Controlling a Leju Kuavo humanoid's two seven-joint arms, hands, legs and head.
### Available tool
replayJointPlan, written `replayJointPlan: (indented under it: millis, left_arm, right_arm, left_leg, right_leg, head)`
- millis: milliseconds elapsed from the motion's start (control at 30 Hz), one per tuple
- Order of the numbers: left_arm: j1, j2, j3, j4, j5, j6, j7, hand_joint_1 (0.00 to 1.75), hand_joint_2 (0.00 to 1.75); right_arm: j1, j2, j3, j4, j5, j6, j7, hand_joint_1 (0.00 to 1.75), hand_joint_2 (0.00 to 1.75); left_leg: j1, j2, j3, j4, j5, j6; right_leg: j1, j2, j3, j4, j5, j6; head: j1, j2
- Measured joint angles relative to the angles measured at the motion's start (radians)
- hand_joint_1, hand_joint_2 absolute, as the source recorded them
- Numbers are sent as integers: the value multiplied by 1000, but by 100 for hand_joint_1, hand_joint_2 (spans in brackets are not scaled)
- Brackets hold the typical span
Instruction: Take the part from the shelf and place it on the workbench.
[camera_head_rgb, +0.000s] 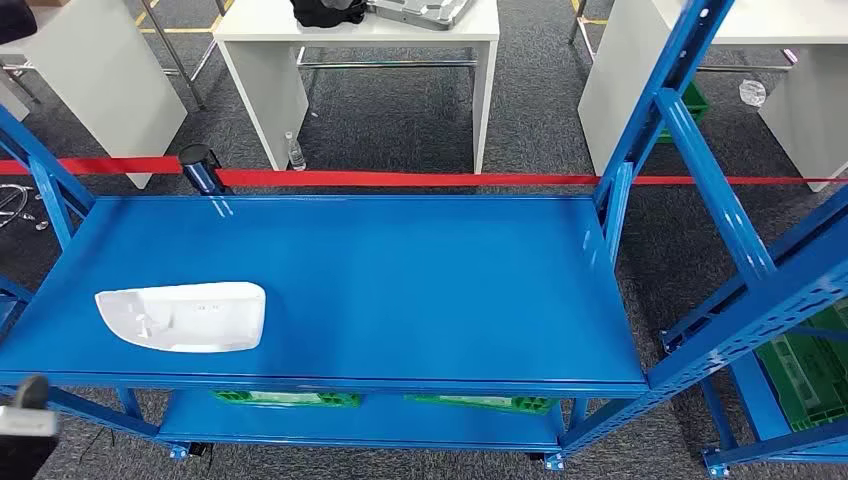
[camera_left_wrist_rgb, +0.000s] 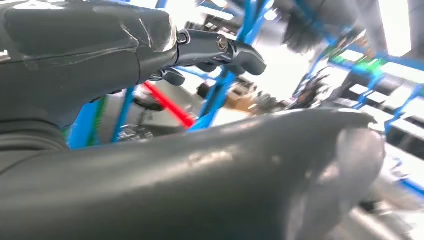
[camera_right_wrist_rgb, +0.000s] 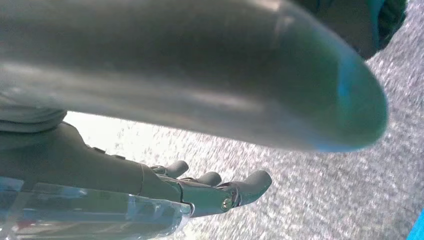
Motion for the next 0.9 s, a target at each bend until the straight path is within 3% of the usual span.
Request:
replayJointPlan:
  millis: [100, 200, 267, 300, 367, 433, 533, 600, 633, 700, 733, 767, 800, 900]
  left_arm:
    - [-1, 0, -14, 15, -41, 10, 15, 0, 0]
    - [0, 2, -38, 37, -100, 27, 38, 0, 0]
    - [3, 3, -50, 48, -114, 31, 46, 0, 0]
    - [4, 5, -55, 53, -116, 30, 48, 0, 0]
    - [5, 11, -63, 65, -123, 28, 53, 0, 0]
    - [6, 21, -67, 78, -136, 27, 55, 0, 0]
    - [6, 45, -77, 93, -159, 30, 57, 0, 0]
    - [7, 61, -83, 101, -167, 31, 58, 0, 0]
    - [7, 67, -84, 104, -168, 31, 59, 0, 0]
    - [7, 76, -86, 112, -168, 32, 59, 0, 0]
    - [8, 79, -86, 116, -168, 32, 59, 0, 0]
    - [8, 81, -87, 120, -169, 32, 59, 0, 0]
    - [8, 83, -87, 123, -169, 32, 59, 0, 0]
    - [7, 89, -90, 127, -169, 32, 60, 0, 0]
  right_arm:
    - [-8, 5, -21, 1, 28, 7, -12, 0, 0]
    - [-18, 7, -55, 7, 61, 13, -28, 0, 0]
    - [-20, 8, -72, 11, 76, 15, -34, 0, 0]
    - [-21, 10, -80, 12, 85, 18, -37, 0, 0]
    - [-25, 11, -98, 13, 104, 25, -40, 0, 0]
    - [-32, 11, -117, 16, 127, 26, -32, 0, 0]
    - [-49, 10, -161, 32, 175, 25, 6, 0, 0]
    - [-57, 9, -195, 43, 195, 26, 23, 0, 0]
    - [-59, 8, -207, 46, 198, 26, 26, 0, 0]
    - [-61, 7, -225, 52, 202, 27, 30, 0, 0]
    - [-63, 7, -232, 54, 203, 27, 30, 0, 0]
    - [-64, 6, -237, 57, 203, 27, 31, 0, 0]
    - [-66, 6, -242, 59, 204, 27, 31, 0, 0]
    - [-71, 7, -250, 63, 205, 27, 31, 0, 0]
  left_leg:
    - [8, 1, 20, -28, 15, 11]
    - [8, 2, 28, -38, 21, 18]
    - [7, 0, 29, -38, 20, 19]
    - [7, -1, 30, -37, 18, 17]
    - [7, -4, 31, -28, 11, 11]
    - [4, -5, 27, -13, 0, -1]
    - [5, -5, 24, -5, -8, -10]
    - [10, -4, 11, 26, -32, -20]
    - [12, -3, -8, 70, -59, -26]
    - [17, -2, -73, 208, -125, -35]
    - [18, -2, -102, 267, -144, -37]
    - [20, -2, -117, 293, -143, -37]
    - [20, -2, -112, 276, -123, -35]
    - [15, -1, -24, 74, -22, -18]
  right_leg:
    - [2, -1, -15, 37, -21, 1]
    - [2, -1, -102, 211, -93, -7]
    - [0, -1, -137, 272, -103, 1]
    - [-1, -1, -125, 242, -83, 11]
    - [-3, -1, -65, 108, -26, 26]
    - [-3, 0, -22, 16, 7, 20]
    - [1, 0, -16, 7, 10, -2]
    - [-3, 0, -13, 5, 12, -10]
    - [-5, 0, -11, 5, 13, -12]
    - [-3, -1, -12, 5, 13, -13]
    - [-3, -1, -13, 5, 13, -13]
    - [-2, -1, -12, 5, 13, -13]
    - [-1, 0, -11, 5, 12, -13]
    - [2, 2, -8, 5, 11, -12]
  head:
    - [2, 0]
    - [4, 0]
    - [3, 0]
    - [4, 0]
    - [3, 0]
    - [3, 0]
    - [3, 0]
    - [2, 0]
    - [1, 0]
    - [0, 0]
    - [0, 0]
    - [0, 0]
    - [0, 0]
    - [0, 0]
